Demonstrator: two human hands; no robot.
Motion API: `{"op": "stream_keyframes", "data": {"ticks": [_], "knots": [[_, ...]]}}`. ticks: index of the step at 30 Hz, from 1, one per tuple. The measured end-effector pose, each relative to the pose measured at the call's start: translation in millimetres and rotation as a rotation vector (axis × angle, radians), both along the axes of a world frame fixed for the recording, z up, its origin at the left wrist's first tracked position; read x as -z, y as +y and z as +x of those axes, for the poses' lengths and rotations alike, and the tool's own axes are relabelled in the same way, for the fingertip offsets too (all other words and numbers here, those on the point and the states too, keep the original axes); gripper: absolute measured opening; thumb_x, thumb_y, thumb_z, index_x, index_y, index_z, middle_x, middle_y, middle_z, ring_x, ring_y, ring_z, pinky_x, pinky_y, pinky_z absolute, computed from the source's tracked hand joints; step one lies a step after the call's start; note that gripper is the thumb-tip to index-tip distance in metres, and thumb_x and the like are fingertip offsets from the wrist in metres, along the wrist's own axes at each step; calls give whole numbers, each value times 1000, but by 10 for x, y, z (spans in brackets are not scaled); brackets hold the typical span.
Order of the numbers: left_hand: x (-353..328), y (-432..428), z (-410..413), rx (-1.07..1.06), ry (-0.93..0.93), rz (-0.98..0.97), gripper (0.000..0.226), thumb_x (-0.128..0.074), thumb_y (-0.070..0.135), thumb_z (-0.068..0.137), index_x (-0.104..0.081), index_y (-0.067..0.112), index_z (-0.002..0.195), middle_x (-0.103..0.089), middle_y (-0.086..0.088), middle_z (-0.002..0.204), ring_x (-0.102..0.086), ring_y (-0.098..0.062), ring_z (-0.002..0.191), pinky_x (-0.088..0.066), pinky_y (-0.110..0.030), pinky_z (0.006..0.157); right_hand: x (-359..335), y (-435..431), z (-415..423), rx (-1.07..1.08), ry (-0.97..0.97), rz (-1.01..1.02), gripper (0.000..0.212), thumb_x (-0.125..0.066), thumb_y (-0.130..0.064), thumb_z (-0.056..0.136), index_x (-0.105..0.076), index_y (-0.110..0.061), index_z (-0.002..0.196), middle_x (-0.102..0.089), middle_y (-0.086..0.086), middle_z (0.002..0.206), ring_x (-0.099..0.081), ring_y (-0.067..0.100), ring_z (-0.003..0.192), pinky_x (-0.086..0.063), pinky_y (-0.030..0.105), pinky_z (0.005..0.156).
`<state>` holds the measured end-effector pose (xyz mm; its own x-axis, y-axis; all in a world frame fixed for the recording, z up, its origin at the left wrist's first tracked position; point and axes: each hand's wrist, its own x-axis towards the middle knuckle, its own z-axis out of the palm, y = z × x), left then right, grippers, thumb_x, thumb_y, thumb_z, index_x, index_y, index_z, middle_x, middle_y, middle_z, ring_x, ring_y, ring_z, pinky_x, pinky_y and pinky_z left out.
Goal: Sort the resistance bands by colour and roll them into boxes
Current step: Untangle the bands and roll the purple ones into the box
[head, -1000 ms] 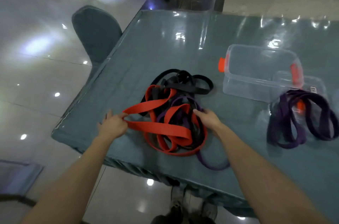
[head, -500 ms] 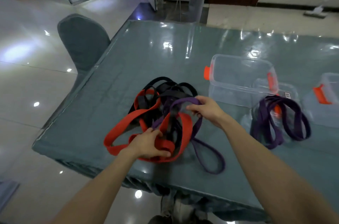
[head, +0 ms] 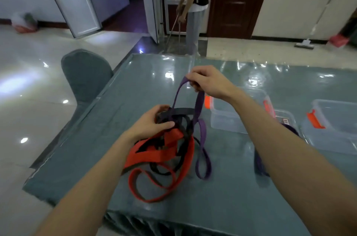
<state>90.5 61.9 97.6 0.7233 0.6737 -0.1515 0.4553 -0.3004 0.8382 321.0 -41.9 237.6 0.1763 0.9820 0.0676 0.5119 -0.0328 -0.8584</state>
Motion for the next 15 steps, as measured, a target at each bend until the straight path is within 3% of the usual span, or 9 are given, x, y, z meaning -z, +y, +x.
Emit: {"op": "stream_keyframes", "data": {"ticks": [3, 5, 8, 10, 12, 15], "knots": [[-219, -124, 469, 59, -67, 15, 80, -89, 43, 89, -49, 32, 157, -58, 13, 151, -60, -3, 132, -45, -27, 116, -526, -18, -10, 5, 53, 176, 31, -53, -13, 110, -62, -5, 81, -55, 4, 72, -53, 16, 68, -48, 31, 72], [-327, -84, 651, 86, -57, 66, 66, -91, 41, 87, -60, 30, 145, -66, 12, 142, -65, 0, 123, -50, -31, 114, -879, -60, 57, 15, 132, 296, 32, -50, -14, 110, -60, -12, 80, -57, -2, 70, -54, 11, 66, -50, 28, 71], [-438, 12, 827, 44, -43, 135, 41, -91, 34, 88, -69, 21, 121, -74, 8, 122, -67, 5, 112, -53, -30, 107, -1184, -137, 209, 63, 270, 393, 33, -49, -16, 109, -62, -16, 79, -56, -2, 72, -53, 11, 67, -48, 40, 79], [-449, 31, 874, 58, -27, 10, 52, -97, 31, 82, -68, 20, 124, -74, 7, 126, -67, 3, 115, -52, -27, 107, -1213, -164, 294, 73, 376, 442, 27, -50, -17, 105, -63, -10, 83, -55, -1, 68, -49, 14, 66, -45, 45, 80], [-349, -29, 932, 167, -18, -171, 57, -95, 17, 84, -65, 13, 132, -77, -5, 126, -74, -12, 115, -55, -32, 108, -1185, -186, 345, 55, 459, 469, 21, -52, -21, 102, -62, -3, 95, -56, -2, 66, -51, 15, 65, -48, 43, 77], [-132, -135, 1021, 254, 70, -28, 17, -80, 22, 100, -73, 11, 111, -77, 3, 95, -71, -6, 86, -57, -26, 88, -1059, -217, 521, 96, 521, 472, 26, -52, -25, 99, -69, -8, 87, -61, -3, 67, -57, 14, 64, -57, 40, 73]]}}
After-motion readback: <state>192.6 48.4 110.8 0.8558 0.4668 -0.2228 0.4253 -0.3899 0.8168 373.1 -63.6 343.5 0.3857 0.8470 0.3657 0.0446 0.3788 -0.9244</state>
